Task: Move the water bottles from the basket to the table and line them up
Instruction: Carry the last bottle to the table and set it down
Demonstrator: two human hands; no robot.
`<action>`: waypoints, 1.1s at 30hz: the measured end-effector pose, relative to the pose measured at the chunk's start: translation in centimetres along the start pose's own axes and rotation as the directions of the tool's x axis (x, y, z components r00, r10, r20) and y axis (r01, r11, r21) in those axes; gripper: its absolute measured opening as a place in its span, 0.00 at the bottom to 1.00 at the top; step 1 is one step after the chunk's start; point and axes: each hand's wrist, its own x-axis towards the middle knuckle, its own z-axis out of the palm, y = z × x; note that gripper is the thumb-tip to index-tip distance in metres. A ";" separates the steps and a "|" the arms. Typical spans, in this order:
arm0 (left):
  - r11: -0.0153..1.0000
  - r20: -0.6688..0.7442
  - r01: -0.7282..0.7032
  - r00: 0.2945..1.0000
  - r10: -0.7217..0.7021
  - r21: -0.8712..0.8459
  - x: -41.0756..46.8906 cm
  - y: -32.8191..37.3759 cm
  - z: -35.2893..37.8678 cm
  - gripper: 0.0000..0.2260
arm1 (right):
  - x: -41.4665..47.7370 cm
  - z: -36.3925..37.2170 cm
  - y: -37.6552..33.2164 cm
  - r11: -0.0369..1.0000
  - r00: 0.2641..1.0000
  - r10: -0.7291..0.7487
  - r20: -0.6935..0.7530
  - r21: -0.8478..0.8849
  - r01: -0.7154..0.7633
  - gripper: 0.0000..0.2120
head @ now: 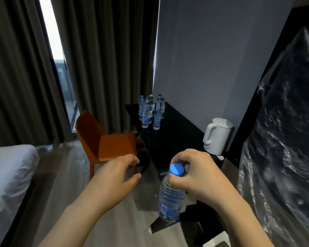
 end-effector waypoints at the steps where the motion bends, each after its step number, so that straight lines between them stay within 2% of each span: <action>1: 1.000 0.002 -0.006 1.000 0.006 -0.003 1.6 -1.1 -0.5 0.15 | 1.6 0.6 -0.1 1.000 1.000 0.012 0.004 0.002 -0.012 0.07; 6: 0.999 0.048 -0.040 0.998 0.041 -0.023 8.8 -5.9 -1.5 0.16 | 8.8 3.8 -0.1 0.997 0.997 0.080 -0.019 0.021 -0.079 0.07; 12: 0.998 0.138 -0.033 0.990 0.040 -0.057 15.4 -10.8 -0.3 0.15 | 15.9 7.0 1.3 0.991 0.991 0.129 0.028 0.040 -0.130 0.07; 27: 0.998 0.228 -0.028 0.973 0.016 0.053 36.4 -19.3 4.5 0.13 | 35.9 12.0 11.8 0.970 0.974 0.217 0.069 0.100 -0.223 0.06; 33: 0.999 0.361 0.015 0.932 -0.025 0.031 43.4 -22.1 6.7 0.13 | 41.8 14.0 15.2 0.948 0.948 0.296 0.116 0.088 -0.307 0.07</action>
